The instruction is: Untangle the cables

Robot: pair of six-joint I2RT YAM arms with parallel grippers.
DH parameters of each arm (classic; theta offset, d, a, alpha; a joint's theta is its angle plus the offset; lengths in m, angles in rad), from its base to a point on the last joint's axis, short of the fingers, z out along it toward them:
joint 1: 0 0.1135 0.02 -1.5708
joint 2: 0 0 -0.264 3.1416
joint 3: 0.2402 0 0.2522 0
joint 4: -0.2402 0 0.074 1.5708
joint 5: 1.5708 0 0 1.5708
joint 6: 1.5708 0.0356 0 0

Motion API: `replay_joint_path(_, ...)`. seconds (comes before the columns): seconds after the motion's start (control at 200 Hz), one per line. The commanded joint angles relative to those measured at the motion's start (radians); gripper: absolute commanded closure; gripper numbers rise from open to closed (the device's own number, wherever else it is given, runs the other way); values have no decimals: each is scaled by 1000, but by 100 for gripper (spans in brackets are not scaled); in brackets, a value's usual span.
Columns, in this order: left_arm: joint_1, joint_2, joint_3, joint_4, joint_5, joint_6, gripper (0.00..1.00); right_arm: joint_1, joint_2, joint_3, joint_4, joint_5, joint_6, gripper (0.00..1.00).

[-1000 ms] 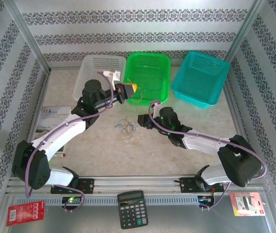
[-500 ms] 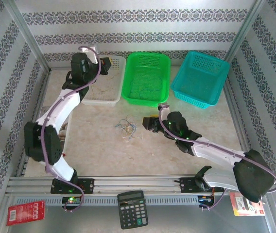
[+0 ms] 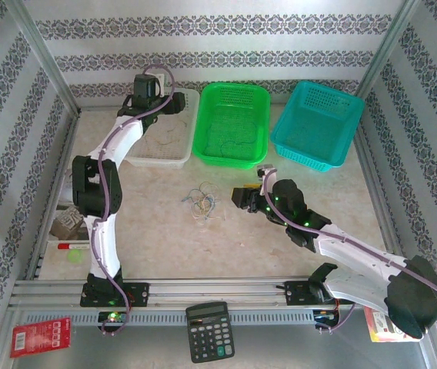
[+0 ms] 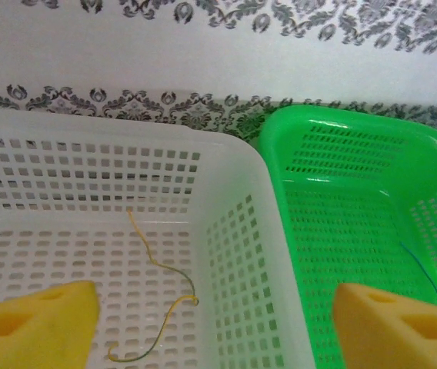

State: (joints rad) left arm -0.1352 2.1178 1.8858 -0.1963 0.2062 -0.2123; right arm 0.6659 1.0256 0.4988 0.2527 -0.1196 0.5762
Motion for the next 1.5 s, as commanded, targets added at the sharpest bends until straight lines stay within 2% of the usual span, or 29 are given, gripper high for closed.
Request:
replay_joint_path(0.0, 14, -8, 45, -92, -2, 30, 13, 9, -14, -9, -20, 21, -4, 43)
replay_joint_path(0.14, 14, -44, -10, -81, 13, 23, 7, 9, -2, 3, -20, 20, -13, 43)
replay_joint_path(0.525, 14, -257, -342, 83, 104, -98, 4, -20, 38, 27, -21, 10, -16, 42)
replay_joint_path(0.724, 14, -402, -507, 164, 170, -181, 0, -26, 125, 62, -29, -31, -14, 42)
replay_joint_path(0.959, 13, -567, -683, 217, 251, -282, 0, -23, 235, 102, -43, -81, -10, 42)
replay_joint_path(1.134, 0, -685, -819, 252, 290, -361, 0, 12, 295, 109, -67, -109, -30, 41)
replay_joint_path(1.499, -75, -866, -1057, 290, 291, -445, 0, 122, 337, 103, -84, -42, -51, 43)
